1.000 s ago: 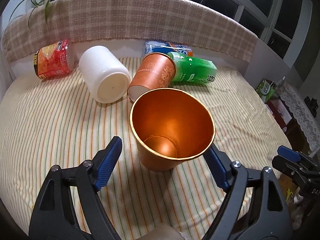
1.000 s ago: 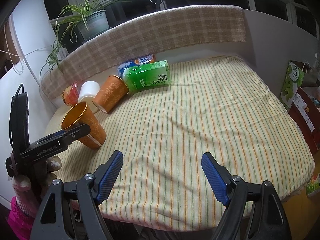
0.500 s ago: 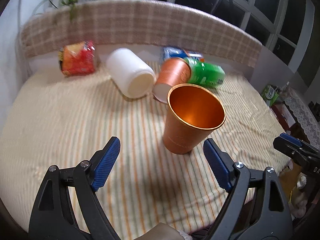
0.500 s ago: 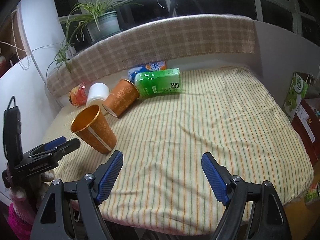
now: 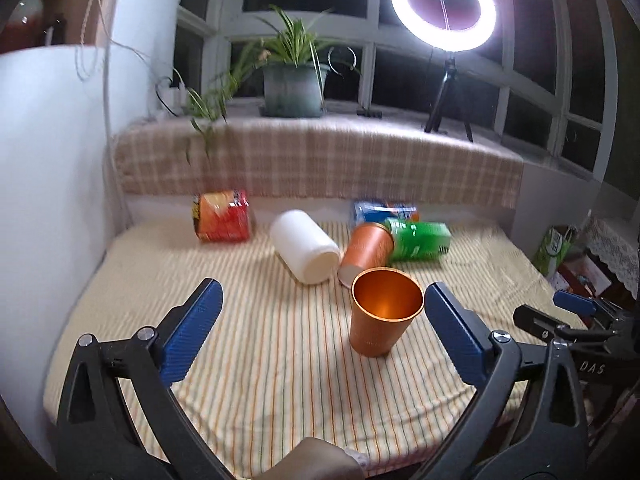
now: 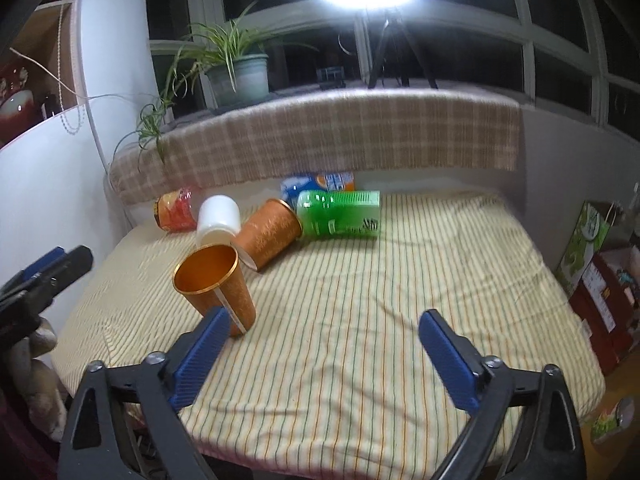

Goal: Flip cup upright

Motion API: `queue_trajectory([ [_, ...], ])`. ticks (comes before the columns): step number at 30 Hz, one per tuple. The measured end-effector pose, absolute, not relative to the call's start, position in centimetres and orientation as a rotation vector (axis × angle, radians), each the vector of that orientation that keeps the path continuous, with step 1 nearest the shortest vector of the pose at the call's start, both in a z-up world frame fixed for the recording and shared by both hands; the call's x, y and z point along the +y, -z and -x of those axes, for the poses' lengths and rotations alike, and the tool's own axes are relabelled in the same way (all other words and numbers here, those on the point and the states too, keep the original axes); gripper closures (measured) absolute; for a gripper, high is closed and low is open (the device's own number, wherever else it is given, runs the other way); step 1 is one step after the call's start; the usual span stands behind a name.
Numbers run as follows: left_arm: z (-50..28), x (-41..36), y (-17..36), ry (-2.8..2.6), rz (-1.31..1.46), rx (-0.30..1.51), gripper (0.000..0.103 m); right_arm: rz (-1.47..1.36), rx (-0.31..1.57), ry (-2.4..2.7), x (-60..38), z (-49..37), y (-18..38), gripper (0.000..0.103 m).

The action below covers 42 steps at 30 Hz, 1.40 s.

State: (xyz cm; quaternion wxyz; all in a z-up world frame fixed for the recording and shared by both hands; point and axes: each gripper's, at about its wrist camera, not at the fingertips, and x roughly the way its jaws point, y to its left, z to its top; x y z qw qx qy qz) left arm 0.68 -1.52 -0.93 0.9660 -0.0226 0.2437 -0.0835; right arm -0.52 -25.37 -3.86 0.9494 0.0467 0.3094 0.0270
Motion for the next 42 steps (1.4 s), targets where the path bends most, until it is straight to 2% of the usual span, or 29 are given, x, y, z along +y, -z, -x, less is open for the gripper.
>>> queue_trajectory([
  [17, 1.1, -1.3, -0.3, 0.143, 0.054, 0.476, 0.000, -0.117, 0.571, -0.001, -25.2, 1.3, 3.3, 0.000],
  [42, 1.2, -0.9, -0.5, 0.134, 0.062, 0.474, 0.000, -0.144, 0.602, -0.005, -25.3, 0.9, 3.9, 0.000],
])
